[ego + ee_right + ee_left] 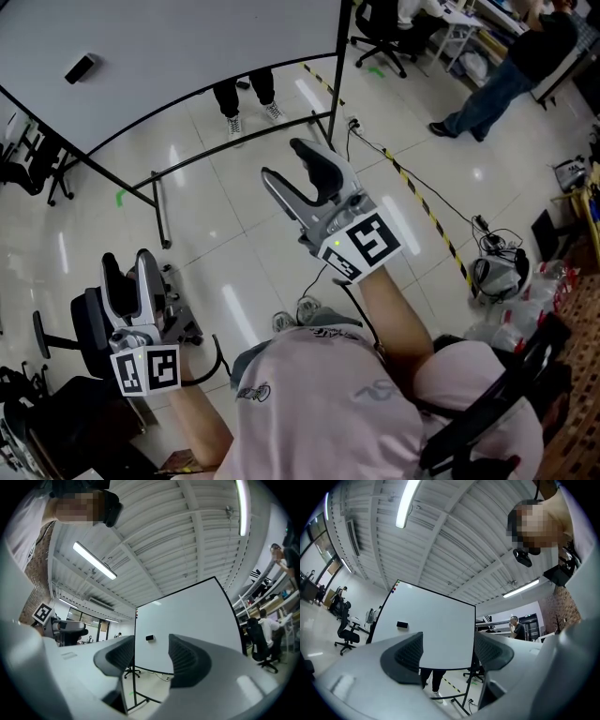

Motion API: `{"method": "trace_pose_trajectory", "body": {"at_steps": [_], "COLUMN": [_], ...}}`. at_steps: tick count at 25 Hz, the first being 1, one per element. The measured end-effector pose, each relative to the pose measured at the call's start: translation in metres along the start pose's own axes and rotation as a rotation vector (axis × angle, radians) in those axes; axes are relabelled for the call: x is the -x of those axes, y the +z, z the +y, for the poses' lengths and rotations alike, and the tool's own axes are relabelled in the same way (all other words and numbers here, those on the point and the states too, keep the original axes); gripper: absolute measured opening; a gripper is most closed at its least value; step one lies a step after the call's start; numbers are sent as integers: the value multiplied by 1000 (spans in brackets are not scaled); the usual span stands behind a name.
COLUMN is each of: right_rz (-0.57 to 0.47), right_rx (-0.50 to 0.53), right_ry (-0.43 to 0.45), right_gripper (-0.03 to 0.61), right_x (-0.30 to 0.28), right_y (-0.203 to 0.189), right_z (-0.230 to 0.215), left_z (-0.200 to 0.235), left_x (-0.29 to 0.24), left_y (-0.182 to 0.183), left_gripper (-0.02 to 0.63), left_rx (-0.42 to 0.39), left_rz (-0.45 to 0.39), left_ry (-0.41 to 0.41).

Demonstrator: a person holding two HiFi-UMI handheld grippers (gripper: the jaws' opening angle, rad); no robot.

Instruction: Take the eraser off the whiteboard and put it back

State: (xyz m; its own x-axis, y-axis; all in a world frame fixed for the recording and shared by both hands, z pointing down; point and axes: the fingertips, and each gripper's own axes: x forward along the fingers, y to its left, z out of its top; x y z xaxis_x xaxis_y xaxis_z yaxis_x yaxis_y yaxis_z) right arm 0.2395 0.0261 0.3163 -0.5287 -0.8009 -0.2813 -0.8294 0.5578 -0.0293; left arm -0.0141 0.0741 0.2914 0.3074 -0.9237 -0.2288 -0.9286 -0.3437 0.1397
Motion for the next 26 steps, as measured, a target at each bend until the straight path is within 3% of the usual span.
{"method": "trace_pose_trajectory", "body": {"at_steps": [26], "right_rz": [44], "right_rx": [30], "right_ry": [16], "right_gripper": [225], "right_x": [2], "right_y": [-13], "right_z": [39], "left_z": [22], "left_x": [36], "left_y": [9], "left_gripper": [336], "left_rx": [-15], "left_rz": [-4], "left_ry": [11]}}
